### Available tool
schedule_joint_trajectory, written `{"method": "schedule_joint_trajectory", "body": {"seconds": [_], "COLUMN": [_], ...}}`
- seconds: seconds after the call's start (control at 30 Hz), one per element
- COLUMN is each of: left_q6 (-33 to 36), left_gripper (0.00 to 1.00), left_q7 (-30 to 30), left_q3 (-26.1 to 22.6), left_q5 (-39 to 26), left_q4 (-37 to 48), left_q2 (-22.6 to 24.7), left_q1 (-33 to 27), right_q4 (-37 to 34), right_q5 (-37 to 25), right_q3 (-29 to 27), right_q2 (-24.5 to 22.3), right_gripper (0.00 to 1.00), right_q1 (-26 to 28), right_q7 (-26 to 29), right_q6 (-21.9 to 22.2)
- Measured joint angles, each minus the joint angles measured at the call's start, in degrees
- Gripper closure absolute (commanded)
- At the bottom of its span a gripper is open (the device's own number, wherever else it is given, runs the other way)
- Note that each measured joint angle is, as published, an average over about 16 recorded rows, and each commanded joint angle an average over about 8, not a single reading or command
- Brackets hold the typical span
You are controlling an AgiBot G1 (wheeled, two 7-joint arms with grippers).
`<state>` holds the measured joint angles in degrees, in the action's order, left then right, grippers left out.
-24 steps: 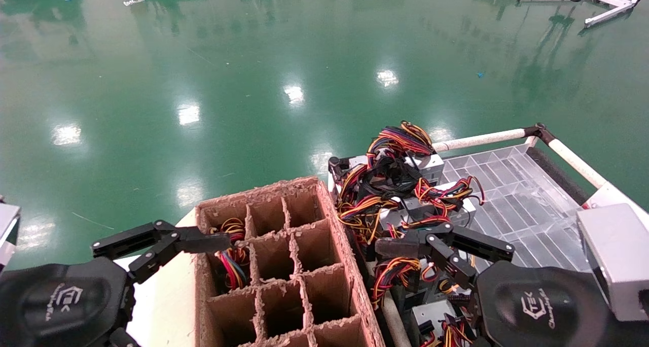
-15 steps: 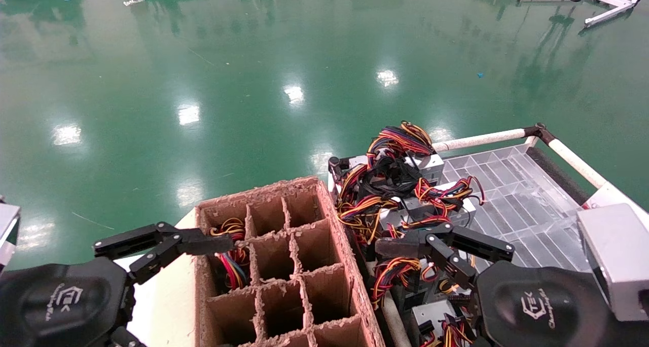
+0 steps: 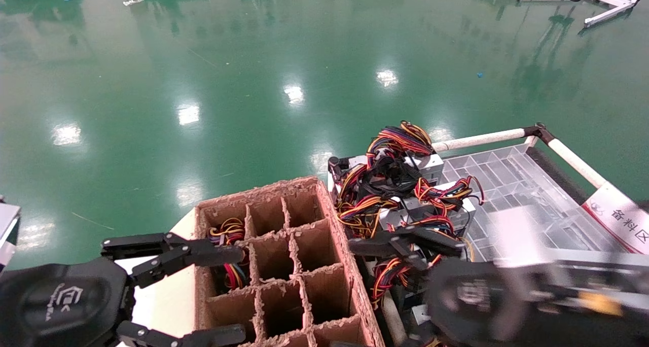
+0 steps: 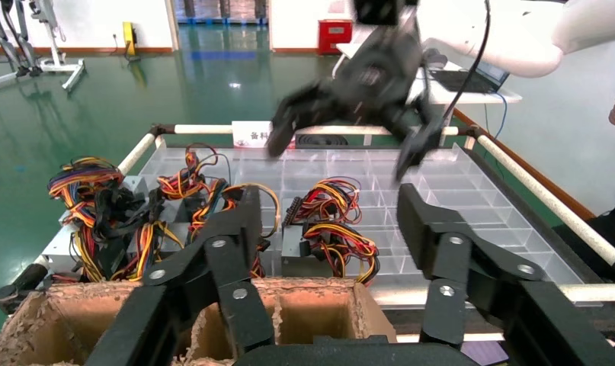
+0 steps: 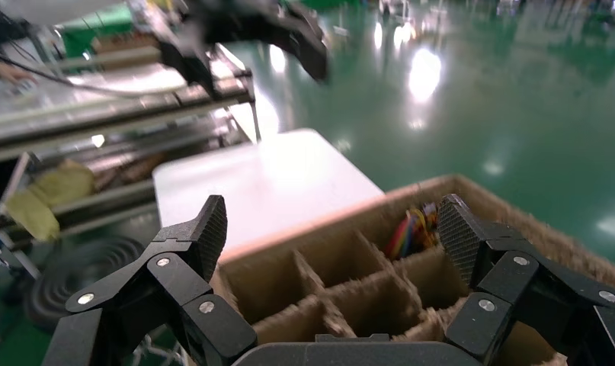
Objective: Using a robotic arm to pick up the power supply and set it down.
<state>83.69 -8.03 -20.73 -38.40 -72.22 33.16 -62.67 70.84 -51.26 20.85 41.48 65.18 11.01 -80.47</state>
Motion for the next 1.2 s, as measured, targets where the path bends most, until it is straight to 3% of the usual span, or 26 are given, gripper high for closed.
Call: {"method": "schedule_joint_trajectory", "body": {"seconds": [0.43,0.77,0.87,0.97,1.1,1.2], "left_q6": [0.0,0.0,0.0,0.0,0.0,0.0], "left_gripper": [1.0,0.97,0.92,0.7,0.25,0.02], "left_q7": [0.0,0.01,0.01,0.01,0.01,0.01], "left_q3": [-0.01,-0.01,-0.01,-0.01,-0.02,-0.02], "left_q5": [0.0,0.01,0.01,0.01,0.01,0.01], "left_q4": [0.0,0.0,0.0,0.0,0.0,0.0], "left_q2": [0.0,0.0,0.0,0.0,0.0,-0.01], "left_q1": [0.0,0.0,-0.01,-0.01,-0.01,-0.01], "right_q4": [-9.35,-20.13,-23.17,-25.76,-28.22,-29.2], "right_q5": [-15.01,-22.41,-23.84,-24.95,-25.86,-26.07], "right_q3": [8.47,12.9,13.79,14.67,15.98,17.17], "right_q2": [14.77,26.86,29.81,32.18,34.42,35.42], "right_gripper": [0.0,0.0,0.01,0.15,0.63,0.91], "right_q1": [7.54,12.23,13.32,14.17,14.86,15.03], "right_q7": [-0.99,-4.32,-5.48,-6.44,-7.07,-7.04], "right_q6": [8.18,14.32,15.98,17.55,19.76,21.46]}}
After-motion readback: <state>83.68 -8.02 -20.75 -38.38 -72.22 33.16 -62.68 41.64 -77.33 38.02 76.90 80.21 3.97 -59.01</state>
